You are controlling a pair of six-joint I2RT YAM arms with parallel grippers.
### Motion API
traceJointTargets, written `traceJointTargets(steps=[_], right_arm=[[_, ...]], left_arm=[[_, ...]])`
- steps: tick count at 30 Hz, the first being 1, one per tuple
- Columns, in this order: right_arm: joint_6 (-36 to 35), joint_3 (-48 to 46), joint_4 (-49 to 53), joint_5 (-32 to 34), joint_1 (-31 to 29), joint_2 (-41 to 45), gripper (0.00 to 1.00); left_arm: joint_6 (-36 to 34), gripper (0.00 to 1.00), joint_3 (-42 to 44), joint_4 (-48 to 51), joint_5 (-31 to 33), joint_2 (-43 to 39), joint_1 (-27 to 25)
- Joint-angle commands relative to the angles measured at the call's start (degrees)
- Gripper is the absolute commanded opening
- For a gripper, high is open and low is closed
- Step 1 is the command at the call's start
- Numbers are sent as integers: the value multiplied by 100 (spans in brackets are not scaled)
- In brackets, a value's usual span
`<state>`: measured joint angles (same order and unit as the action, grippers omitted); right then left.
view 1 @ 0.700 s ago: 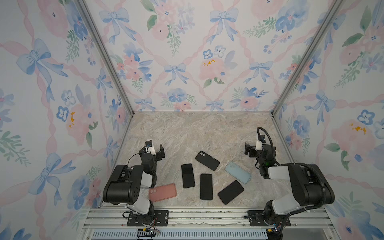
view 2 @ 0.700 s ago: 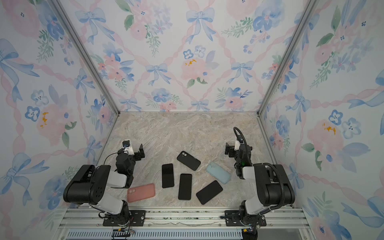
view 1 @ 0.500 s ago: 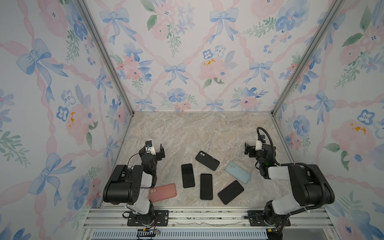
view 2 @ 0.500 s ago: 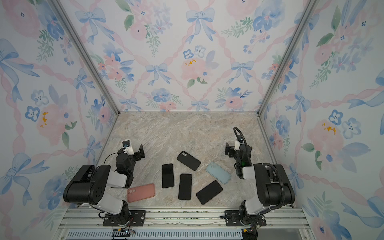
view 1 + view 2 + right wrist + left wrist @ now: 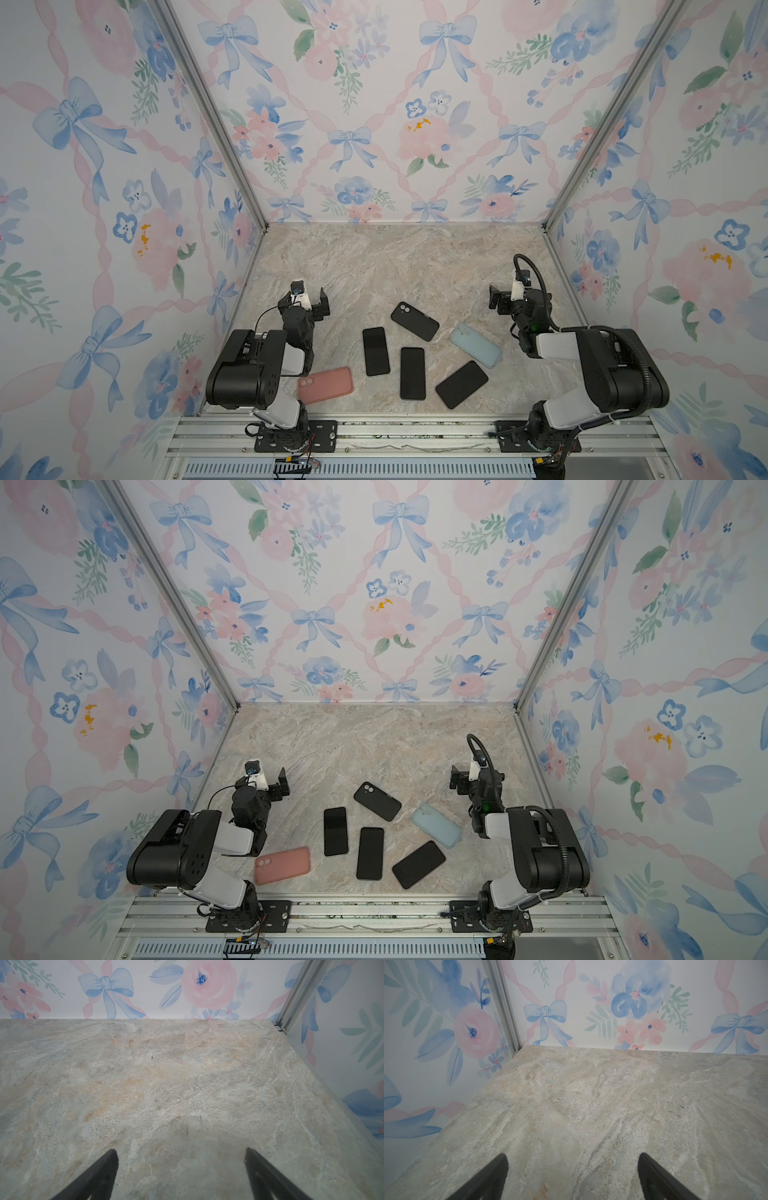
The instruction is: Put the phone into the phone case
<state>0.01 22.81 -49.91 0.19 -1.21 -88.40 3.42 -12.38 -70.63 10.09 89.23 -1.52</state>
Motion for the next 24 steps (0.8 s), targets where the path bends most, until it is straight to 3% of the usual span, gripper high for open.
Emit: traceJointTargets(steps=[1,11,13,15,18,21,24], right_arm=[[15,22,-89,-62,40,-27,97],[8,-22,-154,-54,28,10,97],[4,-183,-424,107,-27,167,97],[-143,-86,596,496,-251,941,97],[165,881,3196,1196,-807,1774,97],[687,1460,4407,1251,-1373,1981,97],[724,1720,5059,1197,-2113,1993,97]], left_arm=[[31,98,-18,-96,23,36,3],[-5,98,-86,145,58,-36,-40],[-93,98,-197,327,530,-196,-174],[-183,98,-461,1263,1131,-850,-413],[164,98,-1101,2928,1808,-1777,-827],[1336,98,-1978,5111,1995,-2176,-1262],[2518,98,-2466,6433,1942,-2170,-1750]])
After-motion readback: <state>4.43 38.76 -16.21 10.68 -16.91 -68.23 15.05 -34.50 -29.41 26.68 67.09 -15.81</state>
